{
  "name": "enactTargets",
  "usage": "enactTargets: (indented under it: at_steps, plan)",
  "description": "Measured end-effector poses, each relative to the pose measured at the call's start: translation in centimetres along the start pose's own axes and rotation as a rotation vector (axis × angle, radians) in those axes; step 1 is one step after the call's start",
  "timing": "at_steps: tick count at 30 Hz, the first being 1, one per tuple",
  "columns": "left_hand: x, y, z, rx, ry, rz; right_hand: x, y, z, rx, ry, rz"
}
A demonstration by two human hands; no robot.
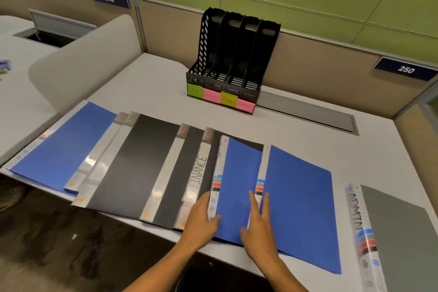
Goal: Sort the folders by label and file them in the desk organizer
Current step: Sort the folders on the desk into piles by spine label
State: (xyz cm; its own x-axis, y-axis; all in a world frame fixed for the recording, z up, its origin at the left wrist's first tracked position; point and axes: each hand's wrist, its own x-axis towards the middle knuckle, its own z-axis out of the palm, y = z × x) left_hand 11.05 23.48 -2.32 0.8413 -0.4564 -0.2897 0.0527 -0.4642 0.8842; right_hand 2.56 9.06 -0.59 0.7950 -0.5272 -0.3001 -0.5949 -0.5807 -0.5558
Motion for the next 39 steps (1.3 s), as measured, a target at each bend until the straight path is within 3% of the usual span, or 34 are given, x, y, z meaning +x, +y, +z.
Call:
enactTargets:
  at_steps: [6, 11, 14, 17, 21, 30, 36, 39]
  plan:
    - [0.1, 0.5, -0.6, -0.138, -0.142, -0.016, 0.4, 1.6, -0.8, 0.096, 0.063, 0.046]
    - [-0.5, 0.2, -0.6, -0.247, -0.159, -0.047, 0.0, 1.3, -0.1, 0.107, 0.052, 0.093]
    - [-0.2, 0.0, -0.6, -0.397, -0.185, -0.195, -0.5, 1.2, 0.5, -0.054, 0.034, 0.065]
    - [0.4, -0.1, -1.0, -0.437, -0.177, -0.29, -0.7, 2.0, 0.7, -0.366, 0.006, 0.055]
    - [0.6, -0.3, -1.1, -0.408, -0.177, -0.309, -0.8, 2.6, -0.2, -0.342, 0.046, 0.195]
    - [0.4, 0.1, -0.3, -0.38, -0.138, -0.258, -1.4, 4.7, -2.9, -0.162, 0.012, 0.094]
    - [-0.3, -0.2, -0.4, -0.196, -0.123, -0.176, -1.4, 4.6, -2.3, -0.263, 0.001, 0.075]
    - [-0.6, -0.8, -1.4, -0.092, -0.029, -0.122, -1.6, 4.8, -1.7, -0.285, -0.017, 0.088]
